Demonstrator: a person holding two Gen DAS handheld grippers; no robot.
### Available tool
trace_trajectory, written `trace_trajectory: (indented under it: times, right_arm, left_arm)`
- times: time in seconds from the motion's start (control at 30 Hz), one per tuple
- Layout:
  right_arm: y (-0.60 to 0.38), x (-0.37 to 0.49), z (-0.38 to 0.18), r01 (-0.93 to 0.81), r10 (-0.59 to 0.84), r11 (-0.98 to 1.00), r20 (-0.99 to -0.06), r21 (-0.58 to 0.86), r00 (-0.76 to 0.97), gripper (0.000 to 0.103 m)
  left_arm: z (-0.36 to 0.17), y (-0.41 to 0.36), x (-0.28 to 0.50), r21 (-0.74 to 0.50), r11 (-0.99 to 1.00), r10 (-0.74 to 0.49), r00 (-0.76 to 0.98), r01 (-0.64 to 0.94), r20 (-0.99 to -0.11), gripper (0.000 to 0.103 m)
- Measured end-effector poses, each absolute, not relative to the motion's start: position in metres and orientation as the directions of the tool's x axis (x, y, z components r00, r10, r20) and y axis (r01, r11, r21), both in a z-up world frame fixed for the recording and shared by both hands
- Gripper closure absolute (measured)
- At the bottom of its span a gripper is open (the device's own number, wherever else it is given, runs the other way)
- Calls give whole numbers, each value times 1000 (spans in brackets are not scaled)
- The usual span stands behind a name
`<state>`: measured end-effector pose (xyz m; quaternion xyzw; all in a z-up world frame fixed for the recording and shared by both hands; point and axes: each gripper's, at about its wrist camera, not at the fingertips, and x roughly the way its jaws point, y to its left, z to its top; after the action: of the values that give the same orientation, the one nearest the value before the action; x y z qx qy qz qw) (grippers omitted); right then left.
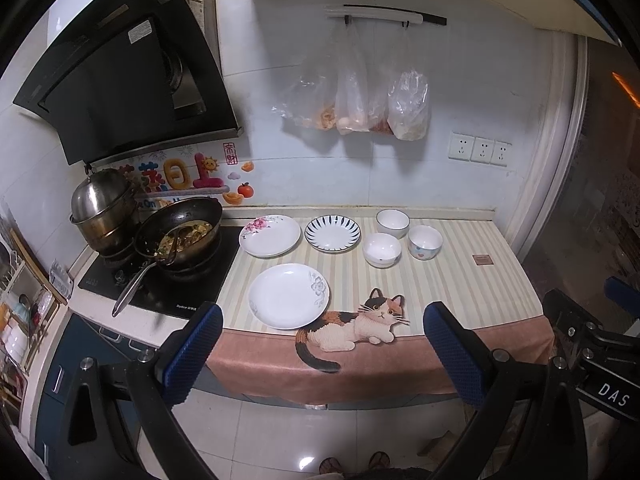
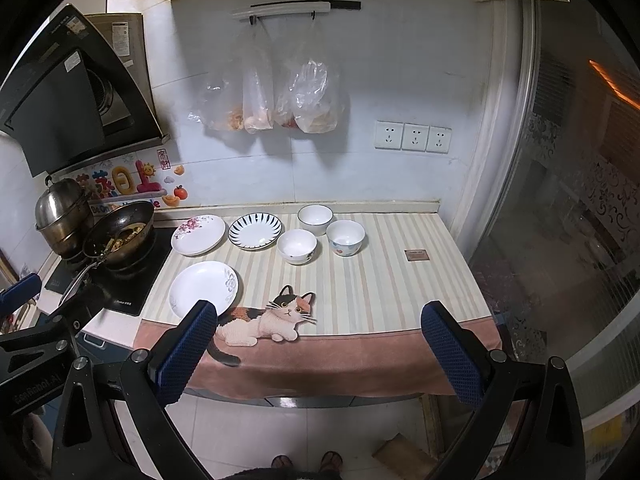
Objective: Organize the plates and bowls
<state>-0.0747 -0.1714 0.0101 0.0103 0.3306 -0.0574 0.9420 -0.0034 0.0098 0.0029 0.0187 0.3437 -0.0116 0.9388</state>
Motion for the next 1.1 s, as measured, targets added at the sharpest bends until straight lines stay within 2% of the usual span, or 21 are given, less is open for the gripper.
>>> trace_trajectory:
  times: [1.1]
  right_arm:
    - [-158,-74,10,112,-100,994,-624,-21,775,0]
  left_arm:
    - [-3,21,2,19,1000,1,750,15,-661,0]
